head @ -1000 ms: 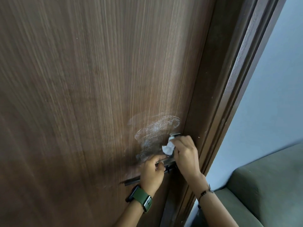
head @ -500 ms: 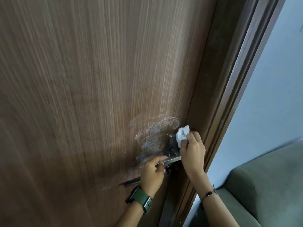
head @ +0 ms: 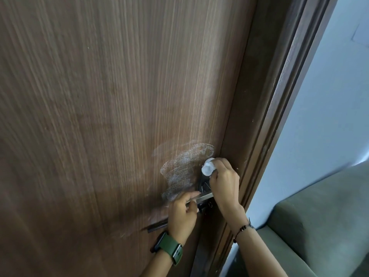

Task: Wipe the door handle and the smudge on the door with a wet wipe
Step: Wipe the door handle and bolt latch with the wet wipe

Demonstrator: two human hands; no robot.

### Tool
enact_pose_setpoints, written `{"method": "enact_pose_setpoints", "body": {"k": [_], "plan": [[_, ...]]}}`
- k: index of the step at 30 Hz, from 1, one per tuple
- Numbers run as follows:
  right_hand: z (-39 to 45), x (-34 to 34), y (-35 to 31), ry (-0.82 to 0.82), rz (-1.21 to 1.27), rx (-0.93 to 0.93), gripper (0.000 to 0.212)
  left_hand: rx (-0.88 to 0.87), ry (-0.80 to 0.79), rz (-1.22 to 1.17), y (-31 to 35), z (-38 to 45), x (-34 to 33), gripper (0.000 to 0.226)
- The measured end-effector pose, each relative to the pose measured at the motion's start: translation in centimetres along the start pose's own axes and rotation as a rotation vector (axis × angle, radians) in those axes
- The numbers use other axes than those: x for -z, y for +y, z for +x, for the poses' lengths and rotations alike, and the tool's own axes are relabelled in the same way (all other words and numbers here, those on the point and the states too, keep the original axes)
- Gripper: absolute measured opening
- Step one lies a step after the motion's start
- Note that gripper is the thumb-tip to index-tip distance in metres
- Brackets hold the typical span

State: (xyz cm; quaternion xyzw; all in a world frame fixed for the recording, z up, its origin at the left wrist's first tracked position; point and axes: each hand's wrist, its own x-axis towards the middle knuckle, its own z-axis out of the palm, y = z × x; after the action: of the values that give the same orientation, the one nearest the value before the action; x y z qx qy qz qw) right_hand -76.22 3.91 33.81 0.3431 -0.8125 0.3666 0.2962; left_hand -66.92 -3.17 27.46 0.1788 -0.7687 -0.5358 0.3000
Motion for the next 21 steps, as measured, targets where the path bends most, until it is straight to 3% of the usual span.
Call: {"method": "enact_pose_setpoints", "body": {"k": [2, 6, 11, 14, 17, 19, 21], "plan": [[-0.2, 0.1, -0.1, -0.032, -0.008, 0.106, 0.023, -0.005, 0.003, 0.003, 0.0, 0.0, 0.1, 0.029], [-0.1, 0.4, 0.4, -0.002, -0.020, 0.104, 0.021, -0.019, -0.004, 0.009, -0.1, 0.0, 0.1, 0.029], [0.2, 0.7, 0.6, -0.157, -0.159, 0.311, 0.027, -0.028, -0.004, 0.024, 0.0, 0.1, 0.3, 0.029], [1.0, 1.5, 1.2, -0.253, -0.365, 0.496, 0.032, -0.027, -0.019, 0.017, 0.1, 0.1, 0.4, 0.029], [1.8, 1.9, 1.9, -0.297, -0.501, 0.781, 0.018, -0.039, -0.004, 0.049, 0.1, 0.0, 0.3, 0.028], [1.8, 1.6, 2.3, -0.332, -0.560, 0.938, 0.020, -0.037, 0.011, 0.070, 0.0, 0.0, 0.2, 0.026], [1.2, 1.2, 2.3, -0.407, -0.626, 0.992, 0.015, -0.036, 0.010, 0.077, 0.0, 0.0, 0.2, 0.025]]}}
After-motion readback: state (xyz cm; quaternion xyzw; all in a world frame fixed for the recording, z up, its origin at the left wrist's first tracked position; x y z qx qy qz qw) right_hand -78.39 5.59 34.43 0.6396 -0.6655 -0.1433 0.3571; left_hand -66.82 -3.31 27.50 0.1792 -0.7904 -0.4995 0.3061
